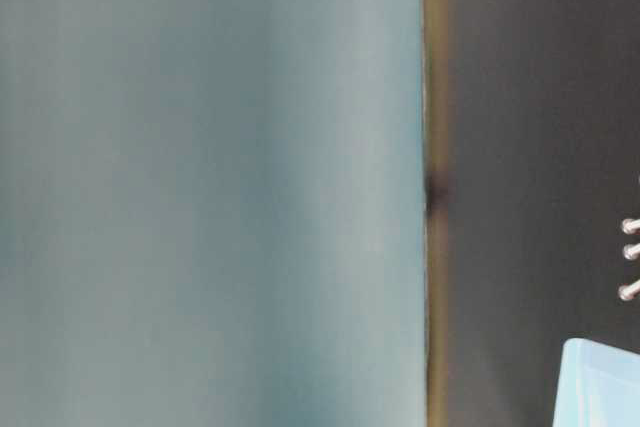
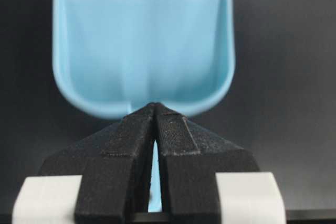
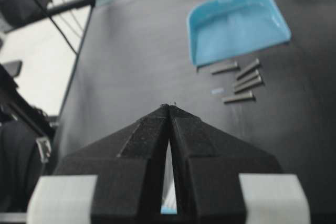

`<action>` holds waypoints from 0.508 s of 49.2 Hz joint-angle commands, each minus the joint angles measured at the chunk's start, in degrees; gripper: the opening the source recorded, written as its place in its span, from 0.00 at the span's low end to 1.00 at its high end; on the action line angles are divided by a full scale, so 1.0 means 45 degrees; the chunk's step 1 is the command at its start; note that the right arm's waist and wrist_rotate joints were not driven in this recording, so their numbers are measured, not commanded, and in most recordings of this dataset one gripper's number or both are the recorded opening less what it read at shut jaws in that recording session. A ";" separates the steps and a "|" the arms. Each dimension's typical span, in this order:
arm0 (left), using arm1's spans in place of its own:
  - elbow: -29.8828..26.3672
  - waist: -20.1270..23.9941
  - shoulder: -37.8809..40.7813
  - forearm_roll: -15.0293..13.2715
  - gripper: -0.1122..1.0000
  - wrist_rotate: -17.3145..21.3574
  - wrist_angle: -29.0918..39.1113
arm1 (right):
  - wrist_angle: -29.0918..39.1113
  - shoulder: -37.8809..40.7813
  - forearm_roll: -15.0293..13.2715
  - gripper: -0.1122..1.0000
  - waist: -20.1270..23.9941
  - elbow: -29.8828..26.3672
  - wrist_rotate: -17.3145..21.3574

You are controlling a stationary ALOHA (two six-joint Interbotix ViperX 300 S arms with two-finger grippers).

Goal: Hold the dustpan with the left arm, while a human hand uses a hand brush to gather screws into the dustpan.
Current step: 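Move the left gripper toward the light-blue dustpan handle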

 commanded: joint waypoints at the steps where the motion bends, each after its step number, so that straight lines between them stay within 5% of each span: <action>1: -0.0020 0.0020 0.0137 0.0039 0.10 -0.0273 0.0293 | 0.0000 -0.0332 0.0020 0.10 0.0000 0.0215 0.0000; 13: 0.0801 -0.0020 0.0039 0.0039 0.10 -0.1621 0.0156 | 0.0215 -0.0898 0.0039 0.10 0.0000 0.0664 0.0000; 25: 0.1113 -0.0254 -0.0312 0.0039 0.11 -0.2012 -0.0820 | -0.0527 -0.1055 0.0039 0.10 0.0000 0.1211 0.0020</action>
